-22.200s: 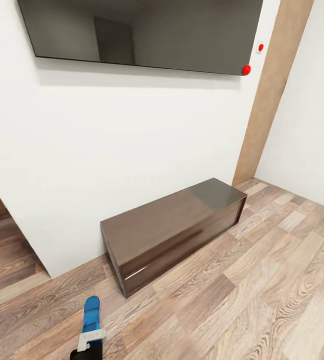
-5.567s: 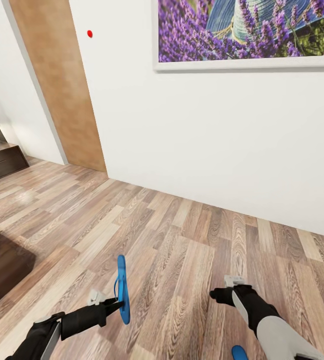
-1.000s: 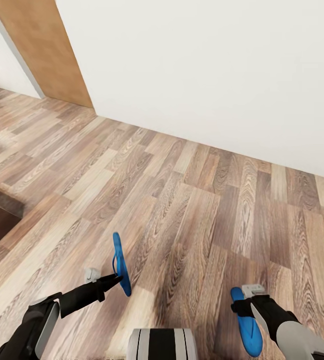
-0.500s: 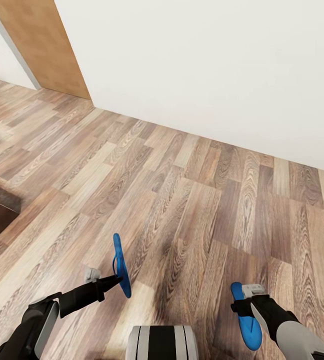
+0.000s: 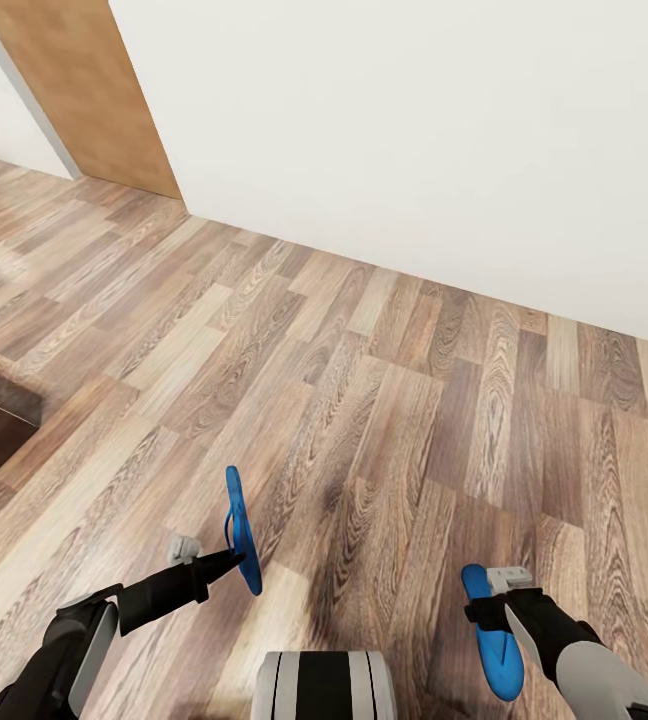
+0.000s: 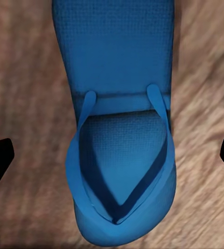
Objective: In the bedroom, move the book from the bed onto either nightstand, and place the two sandals side by side next to the bed.
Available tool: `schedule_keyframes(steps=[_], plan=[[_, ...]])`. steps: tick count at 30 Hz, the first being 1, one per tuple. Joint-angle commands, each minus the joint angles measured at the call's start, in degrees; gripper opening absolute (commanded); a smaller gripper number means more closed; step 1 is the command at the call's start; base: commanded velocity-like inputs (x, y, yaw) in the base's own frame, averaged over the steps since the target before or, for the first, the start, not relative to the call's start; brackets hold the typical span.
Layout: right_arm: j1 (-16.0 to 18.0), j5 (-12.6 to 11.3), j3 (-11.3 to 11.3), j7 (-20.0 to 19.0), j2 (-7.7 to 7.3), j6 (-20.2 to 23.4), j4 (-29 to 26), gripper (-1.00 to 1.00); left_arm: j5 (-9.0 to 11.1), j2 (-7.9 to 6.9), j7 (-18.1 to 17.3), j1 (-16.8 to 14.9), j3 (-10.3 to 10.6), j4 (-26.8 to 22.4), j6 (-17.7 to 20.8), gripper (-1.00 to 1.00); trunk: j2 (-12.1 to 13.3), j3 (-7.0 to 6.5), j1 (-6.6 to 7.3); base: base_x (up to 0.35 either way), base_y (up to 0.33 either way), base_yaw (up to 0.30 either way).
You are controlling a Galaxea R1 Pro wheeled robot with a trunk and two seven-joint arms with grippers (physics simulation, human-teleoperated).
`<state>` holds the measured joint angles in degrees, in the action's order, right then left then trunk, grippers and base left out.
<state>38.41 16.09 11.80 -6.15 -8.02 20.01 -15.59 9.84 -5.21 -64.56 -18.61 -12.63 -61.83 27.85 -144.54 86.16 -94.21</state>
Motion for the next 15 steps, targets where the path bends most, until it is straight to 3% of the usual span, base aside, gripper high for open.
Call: schedule_keyframes(steps=[1,15], plan=[[0.0,0.6,0.4,-0.4,0.02,0.3,-0.1,1.00,0.2,0.00,-0.2,0.0,0.0,0.0,0.4,-1.00,0.0,0.03,0.01,0.000,0.000,0.000],[0.0,0.6,0.2,-0.4,0.03,0.3,-0.1,1.00,0.2,-0.07,-0.1,0.0,0.0,0.0,0.4,-1.00,0.0,0.03,0.01,0.000,0.000,0.000]])
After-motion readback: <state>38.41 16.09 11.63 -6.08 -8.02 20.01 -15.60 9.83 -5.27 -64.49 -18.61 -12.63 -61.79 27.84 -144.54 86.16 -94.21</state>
